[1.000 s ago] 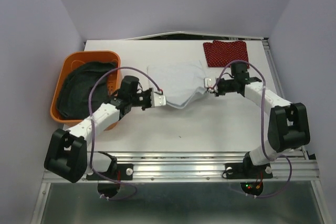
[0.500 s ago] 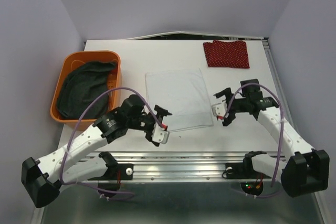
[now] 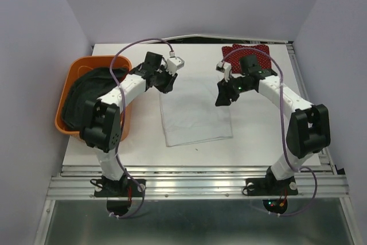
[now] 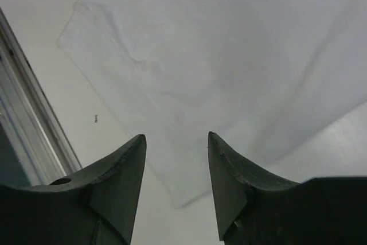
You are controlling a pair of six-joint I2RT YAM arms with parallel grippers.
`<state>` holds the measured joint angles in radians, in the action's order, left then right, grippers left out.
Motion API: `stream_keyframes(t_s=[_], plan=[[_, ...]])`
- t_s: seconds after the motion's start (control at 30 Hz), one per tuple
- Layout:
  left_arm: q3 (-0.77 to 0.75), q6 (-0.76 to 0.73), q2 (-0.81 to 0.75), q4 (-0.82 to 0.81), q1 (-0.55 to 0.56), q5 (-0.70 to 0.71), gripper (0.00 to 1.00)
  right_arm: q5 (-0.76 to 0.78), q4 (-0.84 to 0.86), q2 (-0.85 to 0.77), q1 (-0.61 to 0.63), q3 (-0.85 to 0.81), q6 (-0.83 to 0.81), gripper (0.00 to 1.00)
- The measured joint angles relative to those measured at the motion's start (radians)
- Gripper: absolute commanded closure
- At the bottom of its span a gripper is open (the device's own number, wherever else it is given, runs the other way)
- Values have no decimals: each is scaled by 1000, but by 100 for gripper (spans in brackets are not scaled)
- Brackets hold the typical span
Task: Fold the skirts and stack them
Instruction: Flatten the skirt out
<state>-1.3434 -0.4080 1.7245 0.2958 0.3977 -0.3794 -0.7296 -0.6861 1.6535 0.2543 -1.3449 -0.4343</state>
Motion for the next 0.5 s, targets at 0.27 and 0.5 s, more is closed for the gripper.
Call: stream_keyframes(t_s=[0.27,0.5], plan=[[-66,26,212,50,3,141,76,137,-2,173,55,59,164,51],[45,-37,211,27,31,204,82,308,-24,323,38,-31,128,52]])
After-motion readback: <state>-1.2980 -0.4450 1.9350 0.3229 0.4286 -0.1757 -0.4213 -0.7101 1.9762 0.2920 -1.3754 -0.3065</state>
